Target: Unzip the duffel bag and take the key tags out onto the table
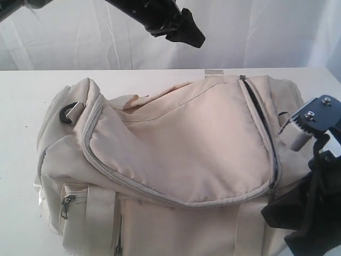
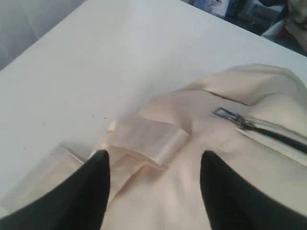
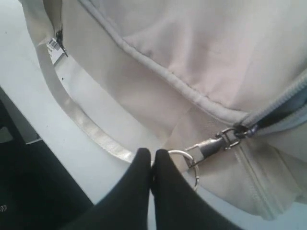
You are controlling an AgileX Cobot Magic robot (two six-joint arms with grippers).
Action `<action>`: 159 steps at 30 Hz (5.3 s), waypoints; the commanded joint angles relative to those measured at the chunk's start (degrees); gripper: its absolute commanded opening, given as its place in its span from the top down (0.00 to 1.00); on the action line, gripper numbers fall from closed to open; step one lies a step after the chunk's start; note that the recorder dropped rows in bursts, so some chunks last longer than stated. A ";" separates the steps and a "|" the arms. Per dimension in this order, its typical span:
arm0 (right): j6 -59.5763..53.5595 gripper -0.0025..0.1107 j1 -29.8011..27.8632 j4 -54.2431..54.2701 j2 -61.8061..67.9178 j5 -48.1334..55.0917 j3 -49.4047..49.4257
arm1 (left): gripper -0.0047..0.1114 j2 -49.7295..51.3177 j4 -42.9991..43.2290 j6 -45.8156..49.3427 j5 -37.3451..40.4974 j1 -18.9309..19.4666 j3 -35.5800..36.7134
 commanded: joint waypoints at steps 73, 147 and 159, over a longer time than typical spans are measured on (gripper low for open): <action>30.37 0.44 -0.07 -24.56 17.20 -2.93 -19.95 | 0.41 -23.89 -31.85 25.70 -50.36 -38.07 66.43; 31.00 0.98 -0.30 -21.47 26.70 0.19 -27.01 | 0.42 -21.81 -28.40 28.32 -71.16 -37.82 66.70; 31.00 0.98 -0.30 -21.47 26.70 0.19 -27.01 | 0.60 -21.81 -28.30 28.32 -71.90 -37.82 64.97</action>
